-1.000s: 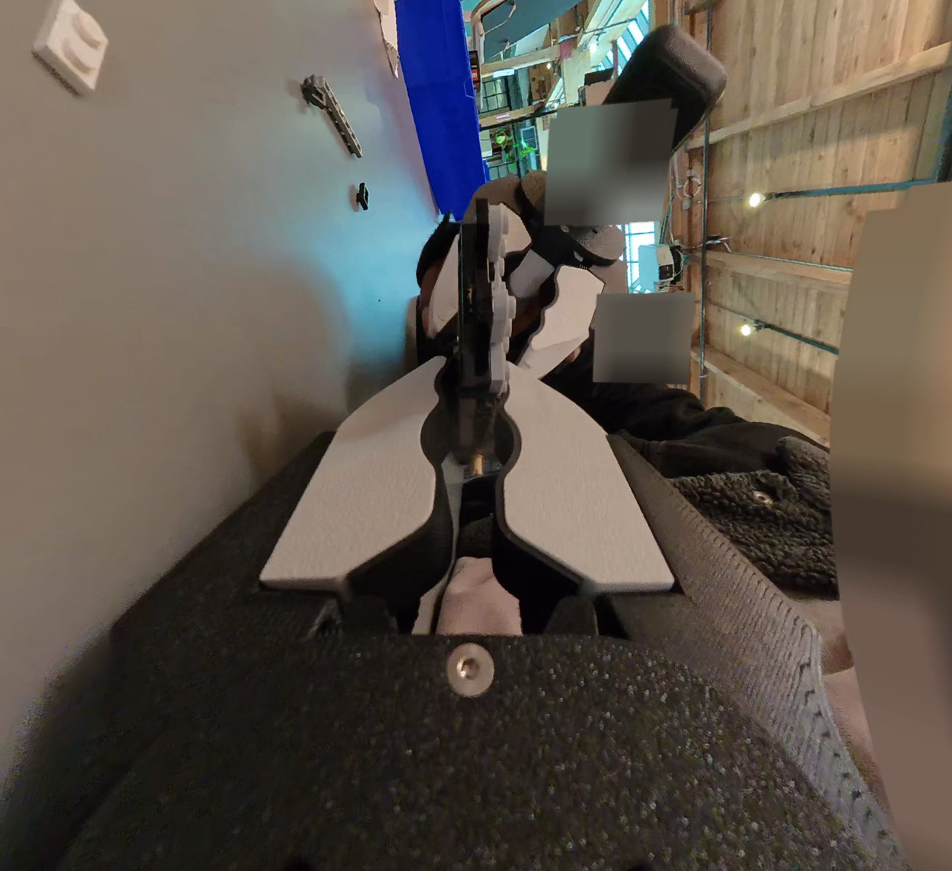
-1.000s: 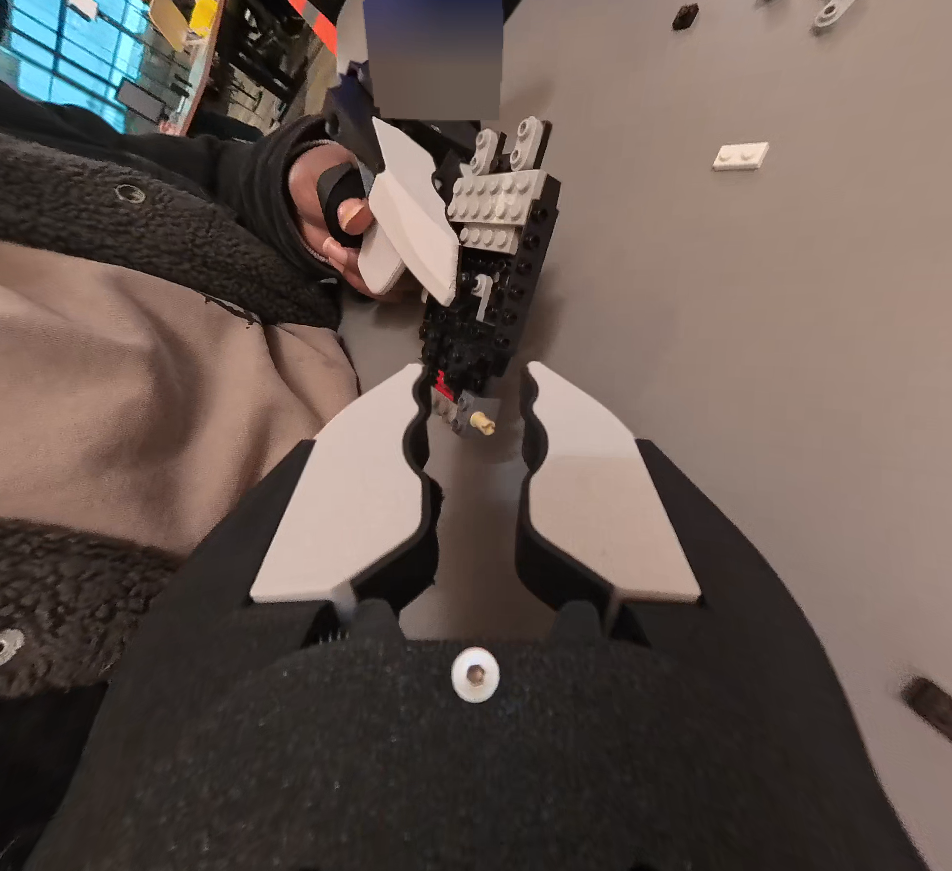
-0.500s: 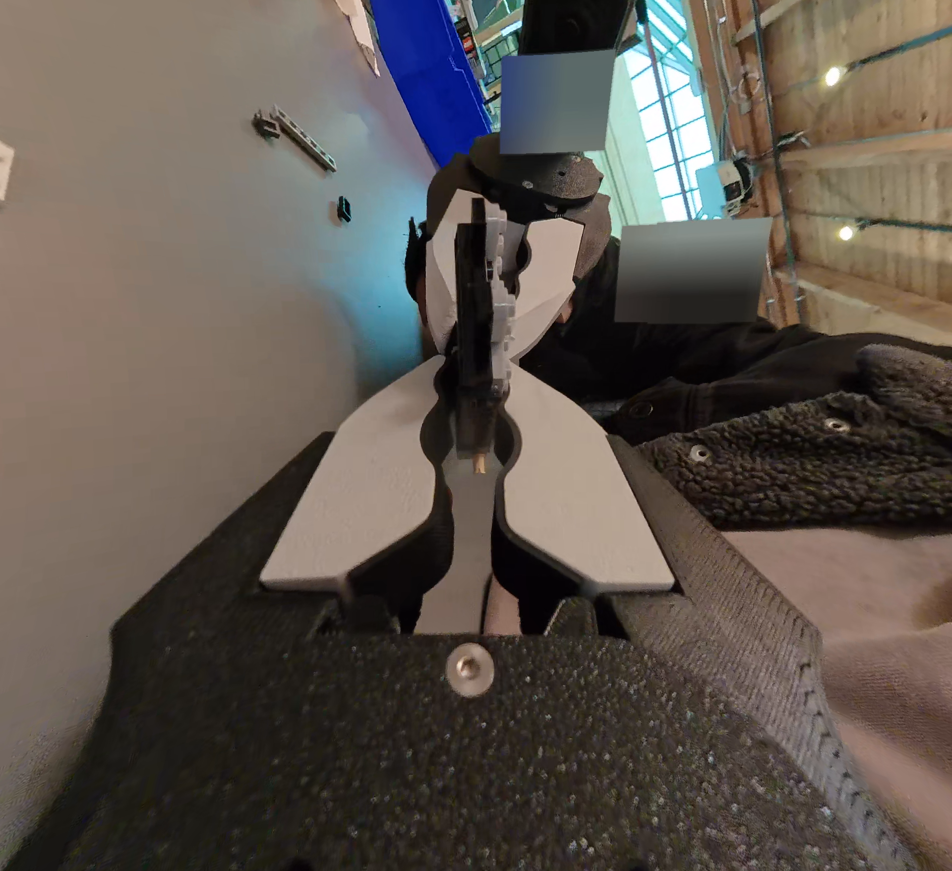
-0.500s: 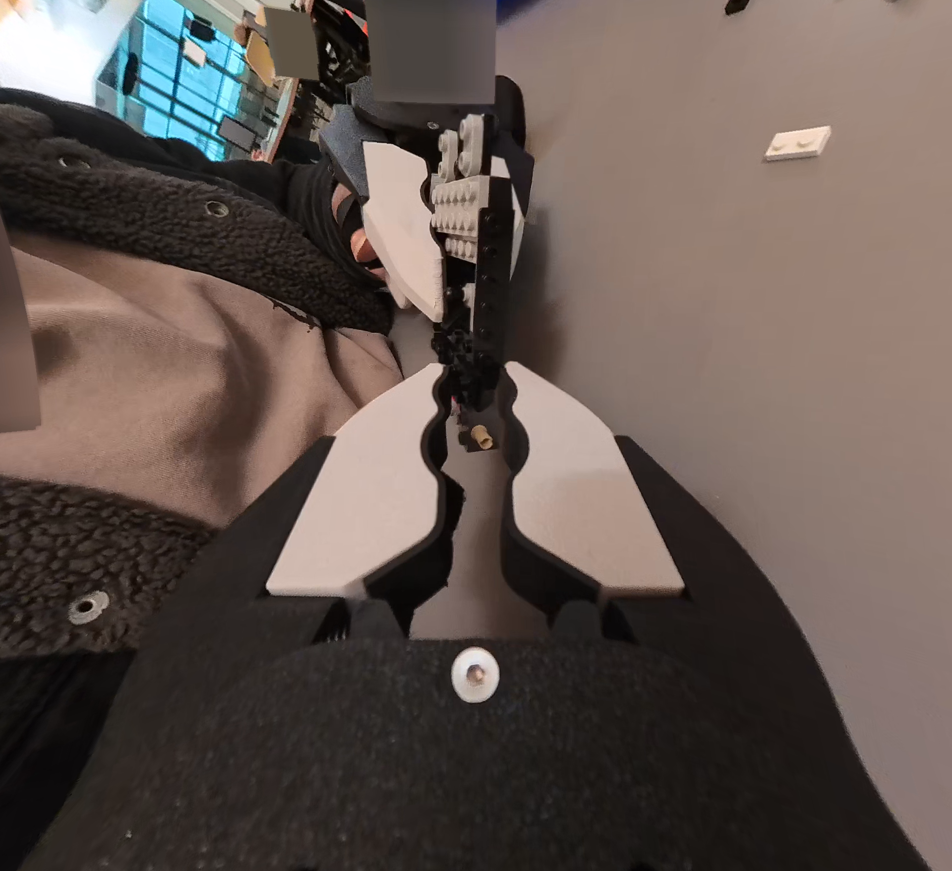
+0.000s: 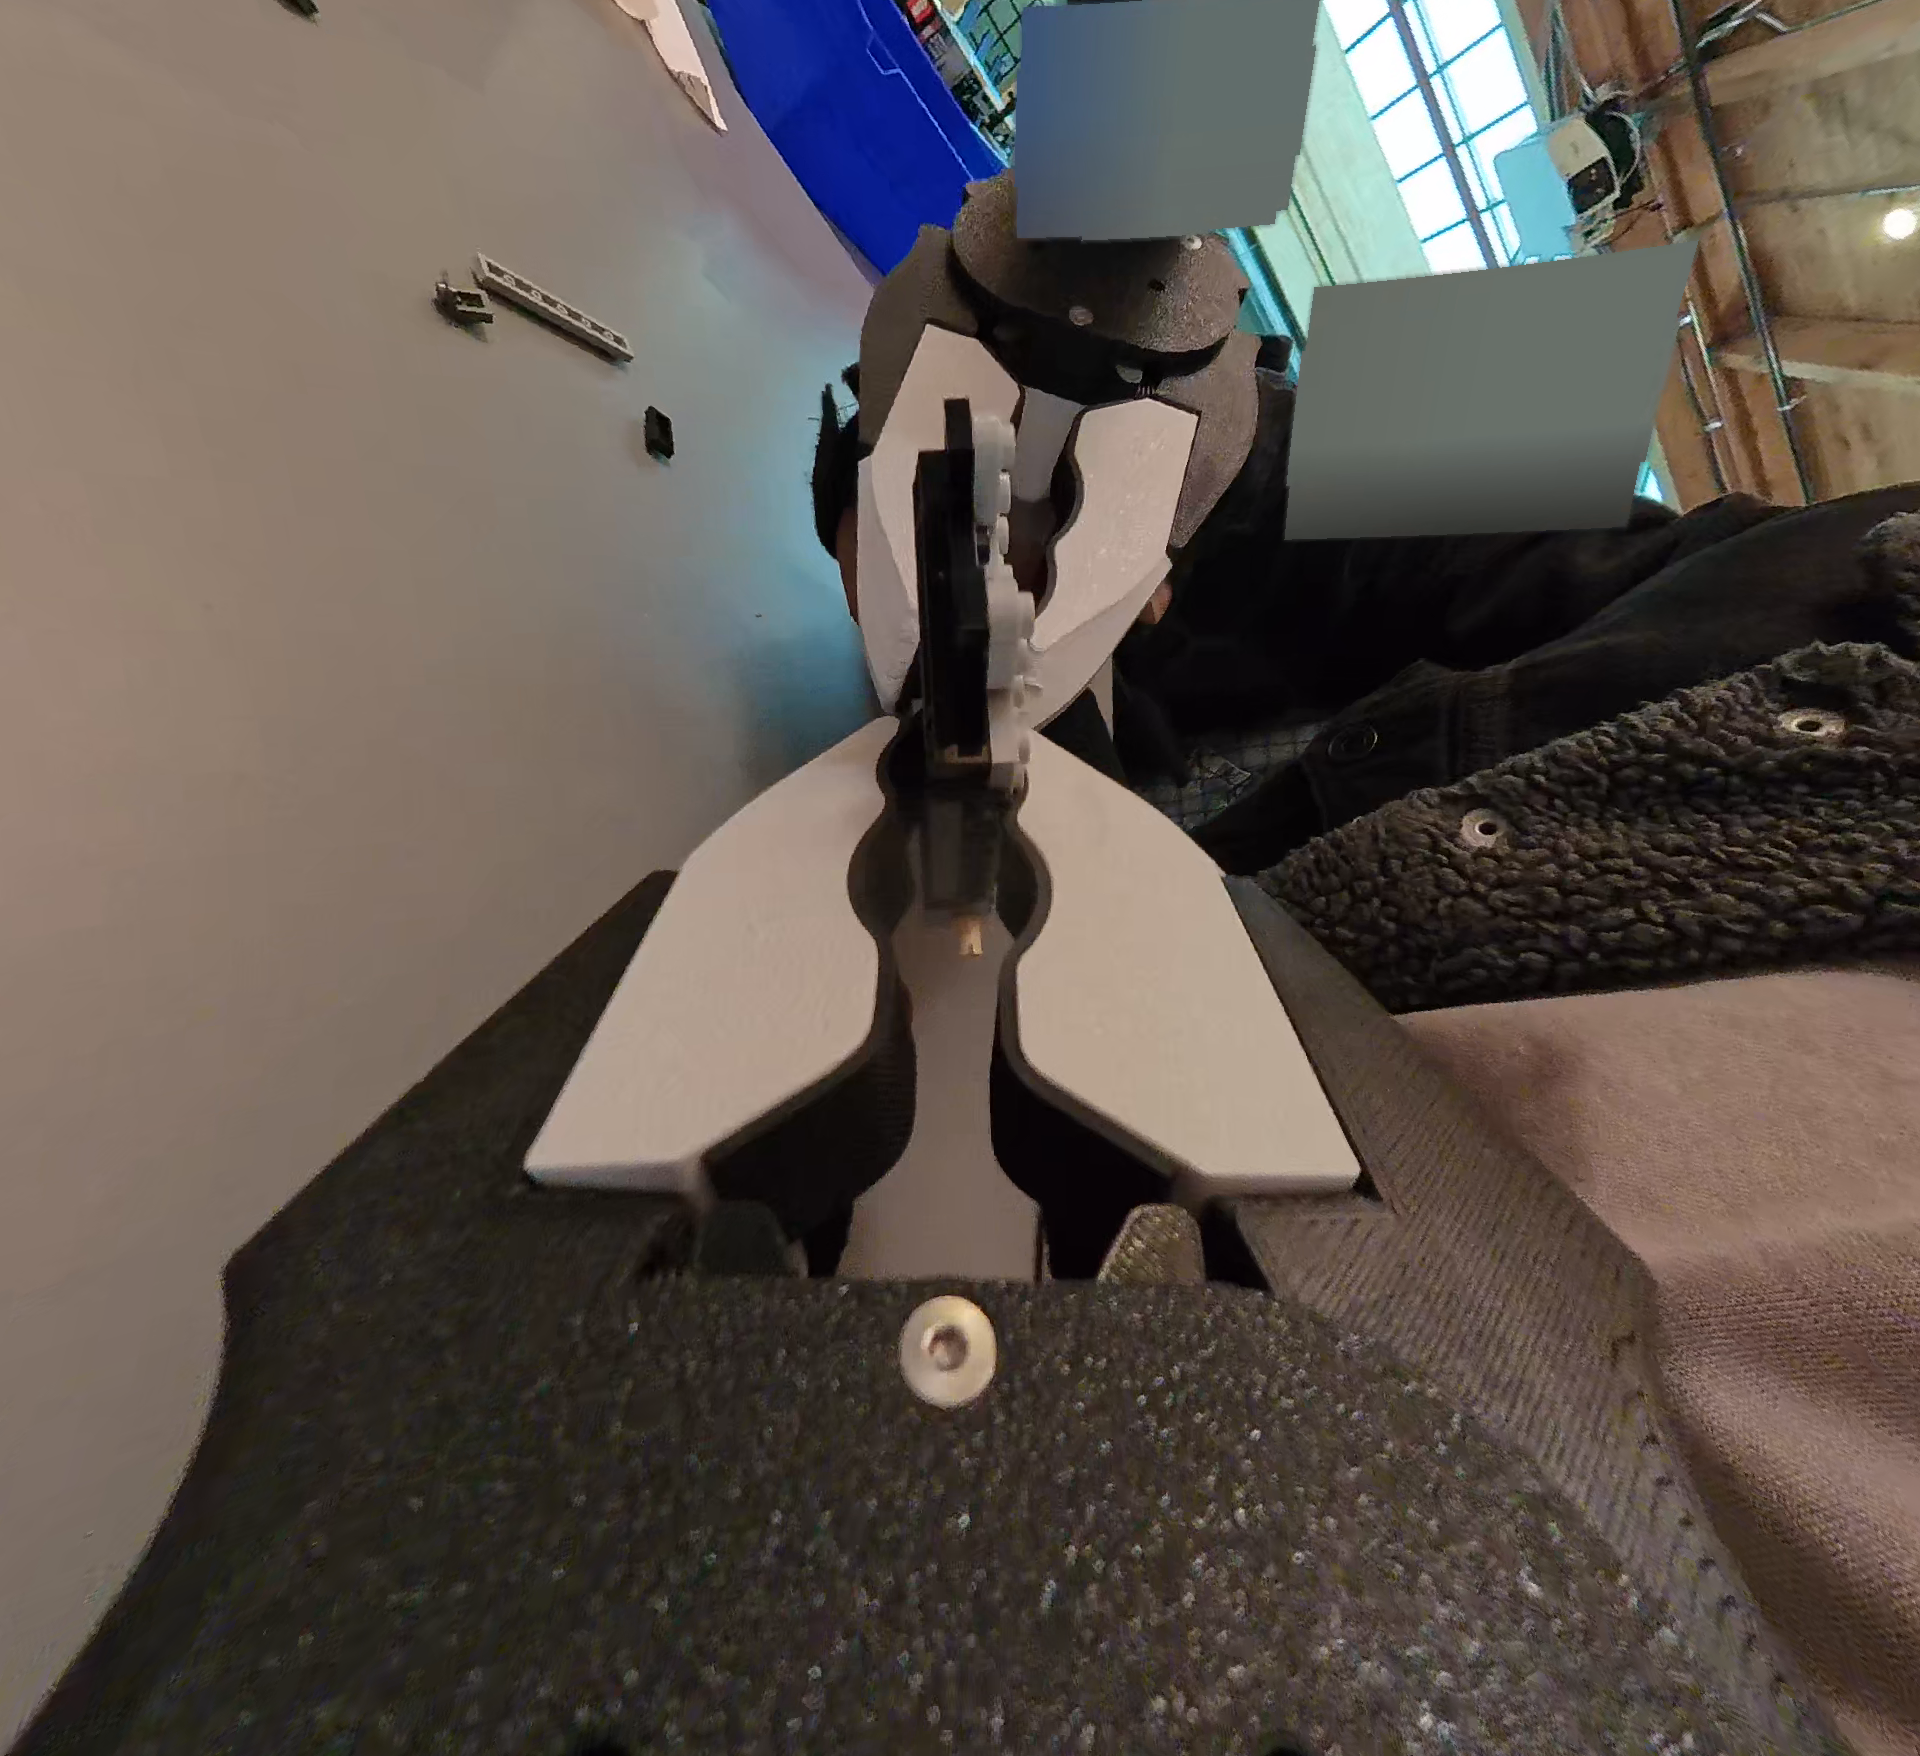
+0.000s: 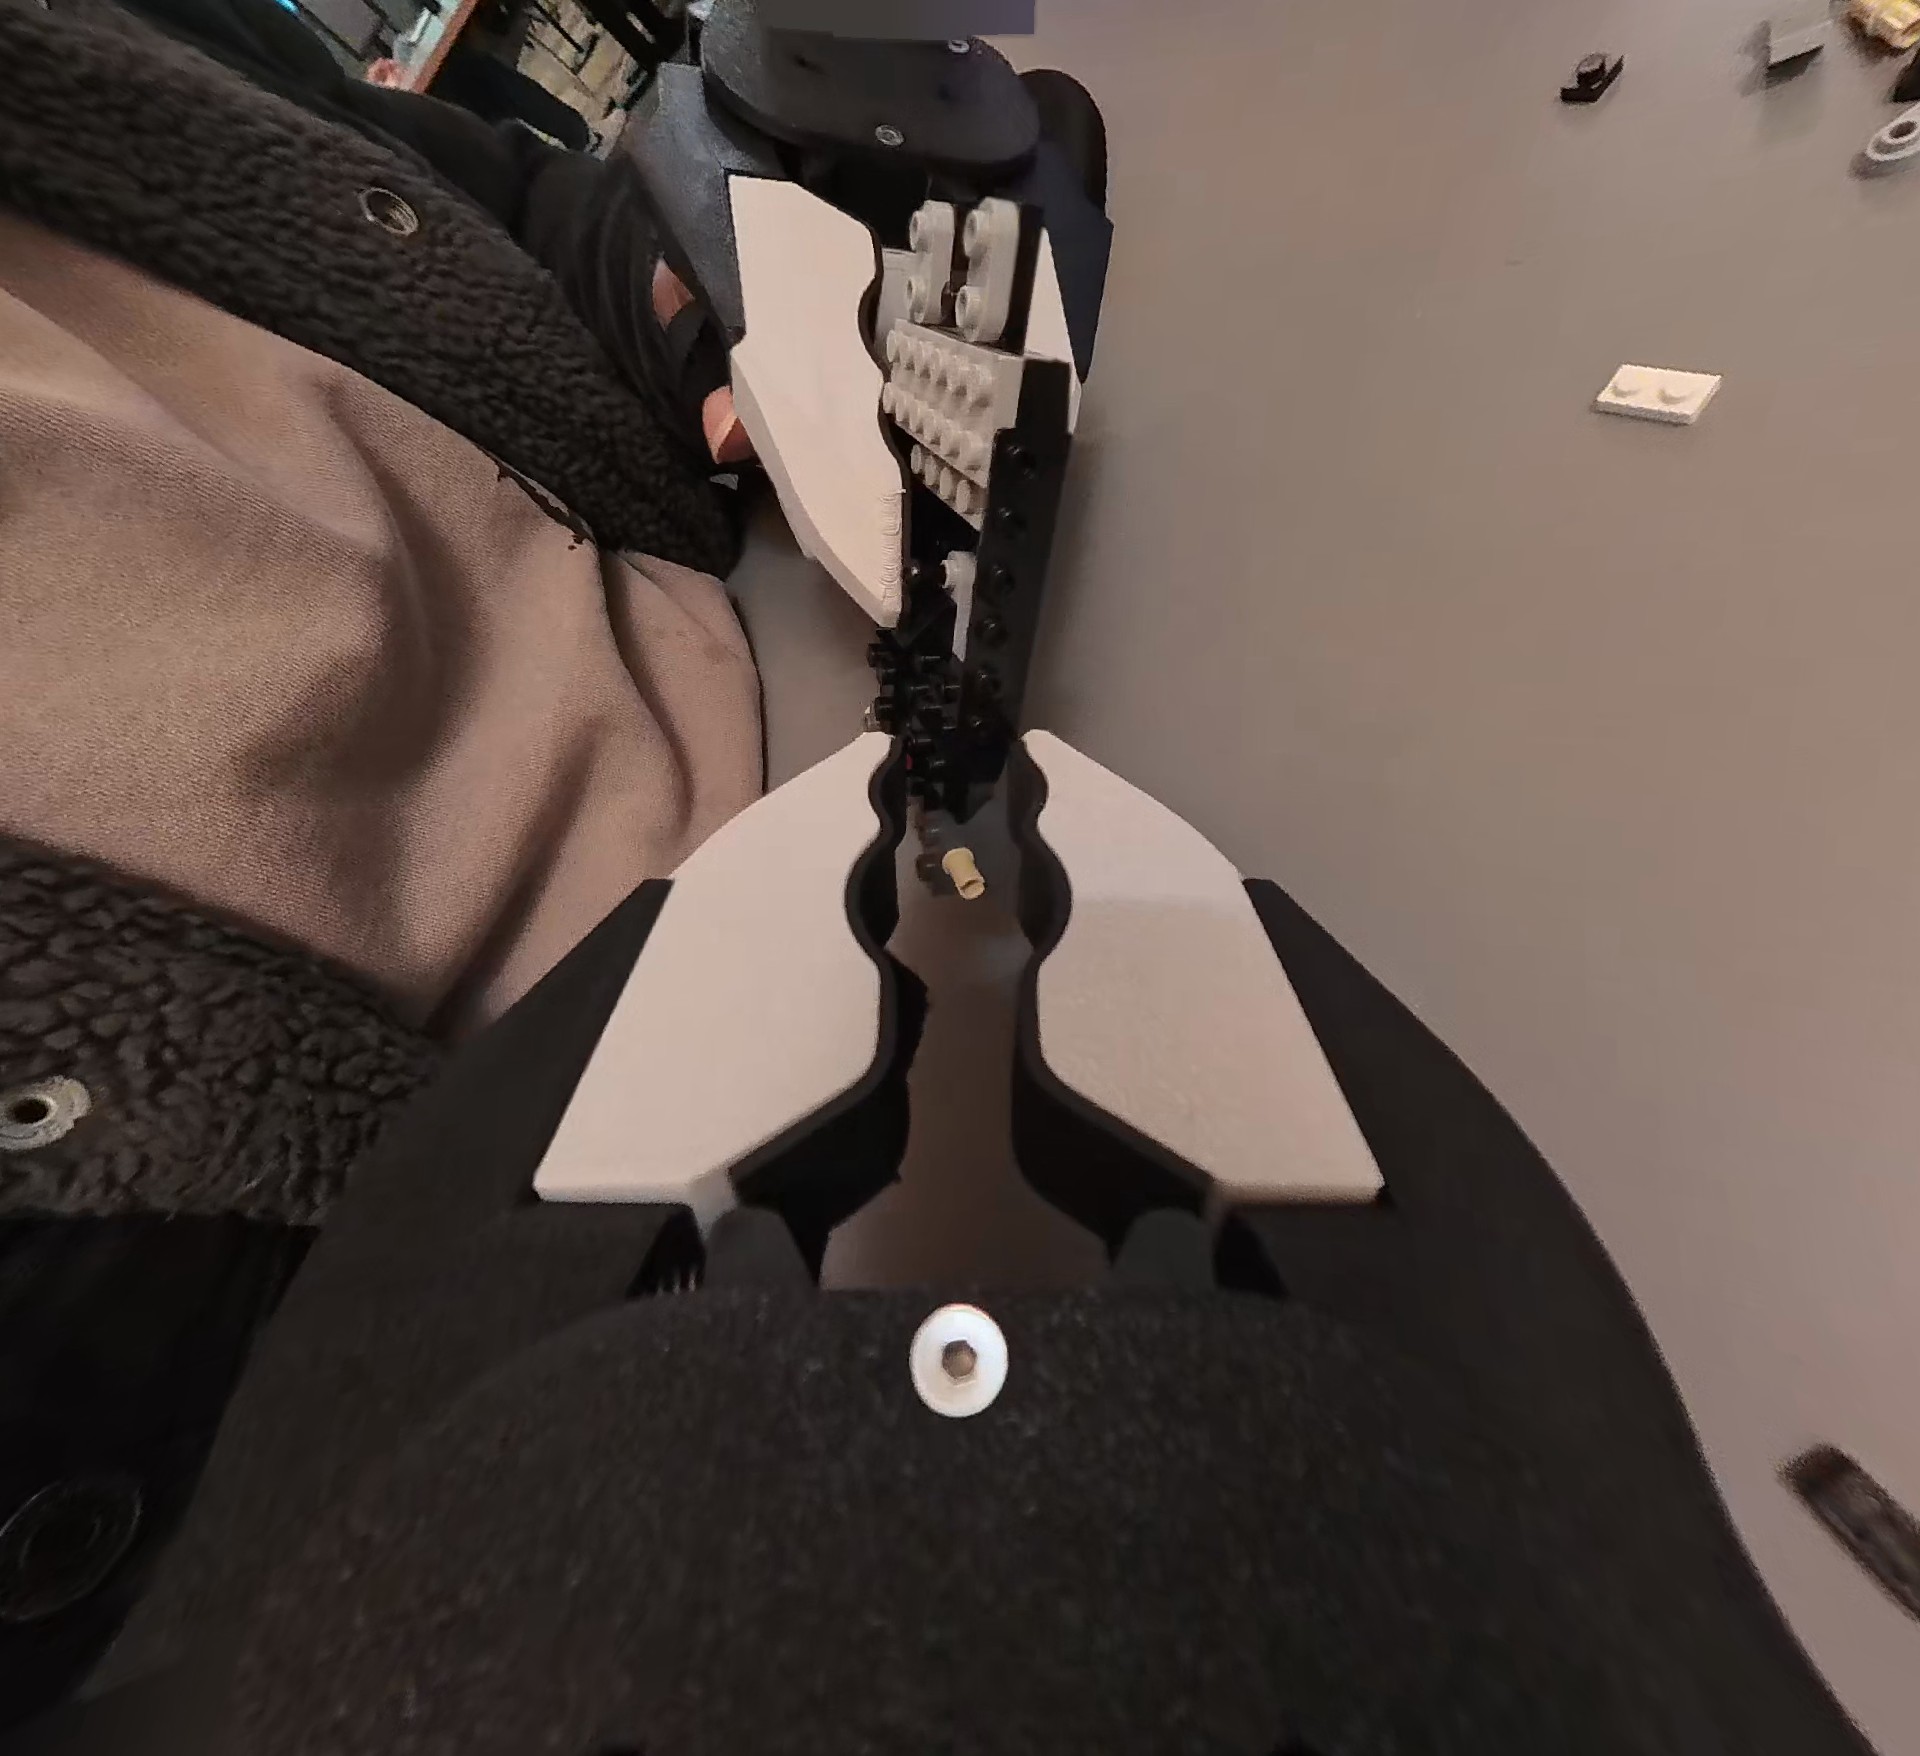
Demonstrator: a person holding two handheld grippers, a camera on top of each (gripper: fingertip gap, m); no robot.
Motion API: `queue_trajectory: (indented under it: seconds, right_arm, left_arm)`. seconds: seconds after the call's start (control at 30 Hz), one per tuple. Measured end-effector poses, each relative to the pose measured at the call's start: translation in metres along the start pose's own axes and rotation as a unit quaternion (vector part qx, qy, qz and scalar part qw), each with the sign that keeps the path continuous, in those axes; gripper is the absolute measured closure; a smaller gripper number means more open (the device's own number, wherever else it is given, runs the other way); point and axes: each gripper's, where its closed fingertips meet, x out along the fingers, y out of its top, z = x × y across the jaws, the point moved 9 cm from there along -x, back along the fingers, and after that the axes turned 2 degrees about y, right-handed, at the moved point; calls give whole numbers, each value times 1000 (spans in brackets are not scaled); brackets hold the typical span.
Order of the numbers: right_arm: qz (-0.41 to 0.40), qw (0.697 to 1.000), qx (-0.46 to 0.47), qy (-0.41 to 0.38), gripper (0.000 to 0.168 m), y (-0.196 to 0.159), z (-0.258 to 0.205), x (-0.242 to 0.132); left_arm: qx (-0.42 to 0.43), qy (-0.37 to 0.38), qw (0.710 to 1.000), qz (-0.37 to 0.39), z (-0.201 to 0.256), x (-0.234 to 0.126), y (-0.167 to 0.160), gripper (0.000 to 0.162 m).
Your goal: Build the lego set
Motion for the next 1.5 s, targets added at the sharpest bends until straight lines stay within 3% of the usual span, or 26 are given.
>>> queue_trajectory:
  seconds: [0.17,0.4,0.63,1.07,1.2,1.27,1.37,1.5]
  right_arm:
    - [-1,1000,-5,1,141,0,-3,2]
    - [18,999,0,30,151,0,-4,4]
    - [-10,998,-33,61,153,-4,-13,9]
    - [31,999,-14,43,154,-9,-21,12]
    - [67,997,-18,35,133,-6,-23,7]
    - [70,997,-17,28,133,-8,-22,9]
    - [67,998,-13,14,148,-12,-19,13]
    - [69,998,-10,7,155,-13,-16,14]
  left_arm:
    - [7,-12,1000,-4,4,2,-1,150]
    - [24,-12,1000,-1,7,-1,1,150]
    - [60,-42,996,-49,13,0,-2,150]
    - [36,-72,995,-54,11,-2,-1,150]
    - [-9,-78,996,-34,4,-2,-1,150]
    - [-10,-76,996,-34,4,-2,-2,150]
    - [-8,-77,996,-36,4,-1,-2,150]
    - [4,-60,998,-34,4,-1,-3,149]
